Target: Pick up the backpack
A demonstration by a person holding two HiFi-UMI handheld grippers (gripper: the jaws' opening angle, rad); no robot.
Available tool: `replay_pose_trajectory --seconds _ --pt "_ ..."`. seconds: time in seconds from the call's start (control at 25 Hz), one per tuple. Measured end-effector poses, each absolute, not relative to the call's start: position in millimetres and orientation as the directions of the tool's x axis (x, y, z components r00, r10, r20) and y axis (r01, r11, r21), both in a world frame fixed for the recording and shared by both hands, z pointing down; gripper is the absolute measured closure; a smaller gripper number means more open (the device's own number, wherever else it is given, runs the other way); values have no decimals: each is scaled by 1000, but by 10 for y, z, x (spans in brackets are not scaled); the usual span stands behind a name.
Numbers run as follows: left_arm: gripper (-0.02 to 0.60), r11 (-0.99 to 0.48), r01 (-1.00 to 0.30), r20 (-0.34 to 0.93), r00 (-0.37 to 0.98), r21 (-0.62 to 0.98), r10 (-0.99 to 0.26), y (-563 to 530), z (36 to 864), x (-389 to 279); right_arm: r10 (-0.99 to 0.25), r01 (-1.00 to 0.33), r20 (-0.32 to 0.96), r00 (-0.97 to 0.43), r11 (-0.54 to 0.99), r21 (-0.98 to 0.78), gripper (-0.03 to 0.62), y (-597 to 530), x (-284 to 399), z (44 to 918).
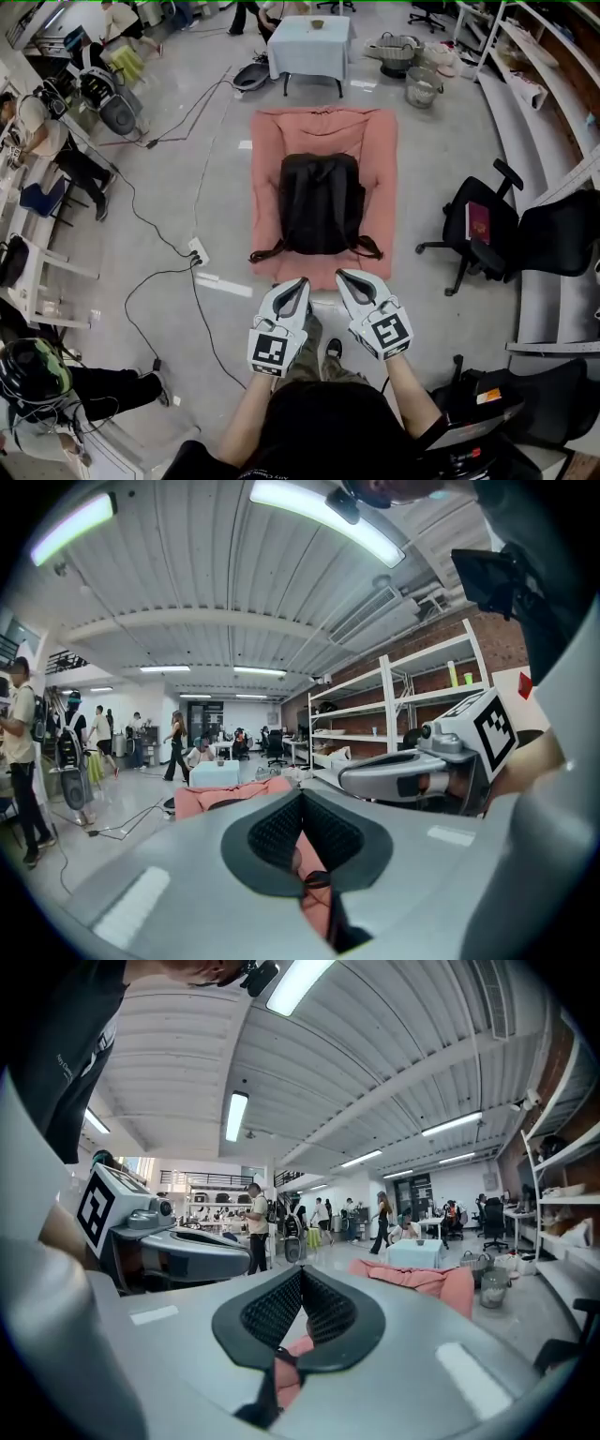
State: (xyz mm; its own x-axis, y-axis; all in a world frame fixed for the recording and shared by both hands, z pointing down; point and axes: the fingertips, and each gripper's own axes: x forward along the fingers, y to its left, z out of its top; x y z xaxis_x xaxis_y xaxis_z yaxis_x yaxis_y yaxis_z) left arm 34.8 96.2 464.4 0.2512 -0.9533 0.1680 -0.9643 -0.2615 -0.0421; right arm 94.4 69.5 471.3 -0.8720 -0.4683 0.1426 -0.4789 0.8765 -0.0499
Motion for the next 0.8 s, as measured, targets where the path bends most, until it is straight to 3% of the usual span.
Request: replay_pose_trajectory --seconds 0.52,0.8 --pt "580 -282 -959 135 281 9 -950 -335 4791 18 -529 -530 187 -828 847 46 583 -605 840 4597" --pt "580 -260 -964 135 265 53 -955 -1013 4838 -697 -527 -515 221 -821 850 115 583 -1268 386 4487"
